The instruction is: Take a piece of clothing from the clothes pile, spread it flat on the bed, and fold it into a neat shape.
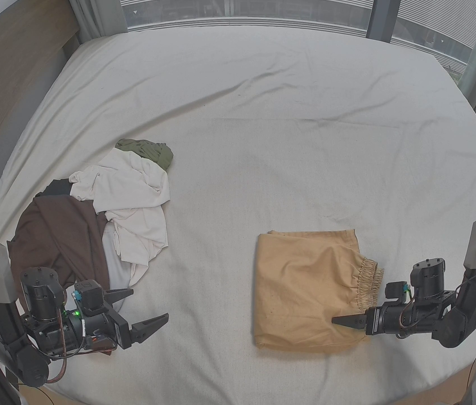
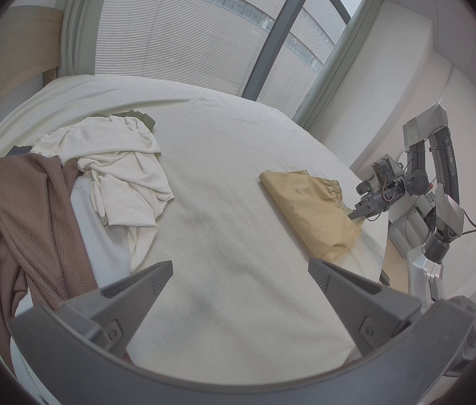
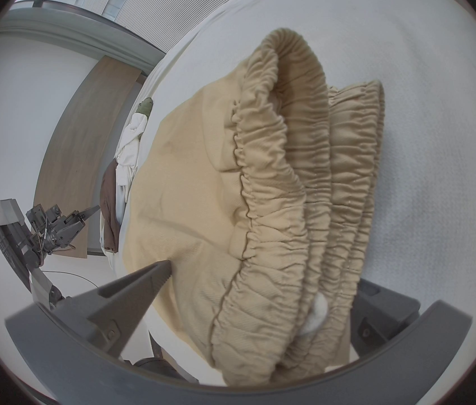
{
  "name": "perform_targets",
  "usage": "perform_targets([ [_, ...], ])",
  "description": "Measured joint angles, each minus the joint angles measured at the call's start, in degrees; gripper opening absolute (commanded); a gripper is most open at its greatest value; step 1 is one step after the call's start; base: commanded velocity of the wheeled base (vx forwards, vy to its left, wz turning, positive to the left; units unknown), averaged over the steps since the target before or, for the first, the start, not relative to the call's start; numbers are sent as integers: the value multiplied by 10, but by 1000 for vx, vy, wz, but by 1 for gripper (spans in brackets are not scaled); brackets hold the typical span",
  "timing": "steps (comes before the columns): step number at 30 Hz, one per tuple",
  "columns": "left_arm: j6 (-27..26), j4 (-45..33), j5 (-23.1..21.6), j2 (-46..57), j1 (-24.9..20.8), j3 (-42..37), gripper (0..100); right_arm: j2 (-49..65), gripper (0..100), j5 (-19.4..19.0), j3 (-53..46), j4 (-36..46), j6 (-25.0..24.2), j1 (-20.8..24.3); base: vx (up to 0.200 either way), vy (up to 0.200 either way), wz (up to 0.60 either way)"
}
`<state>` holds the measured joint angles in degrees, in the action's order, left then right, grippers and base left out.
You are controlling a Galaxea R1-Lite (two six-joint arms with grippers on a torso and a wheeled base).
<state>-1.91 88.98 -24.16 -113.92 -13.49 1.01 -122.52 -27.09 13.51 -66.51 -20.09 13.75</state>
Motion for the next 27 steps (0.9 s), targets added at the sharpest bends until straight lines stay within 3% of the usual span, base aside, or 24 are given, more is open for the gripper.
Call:
perform_targets([
  [18,1,0,0,2,2,0,100,65,0,-43,1,-1,-41,37,0,0,0],
  [27,1,0,0,6,1,0,100,114,0,-38,10,-66,-72,79,0,0,0],
])
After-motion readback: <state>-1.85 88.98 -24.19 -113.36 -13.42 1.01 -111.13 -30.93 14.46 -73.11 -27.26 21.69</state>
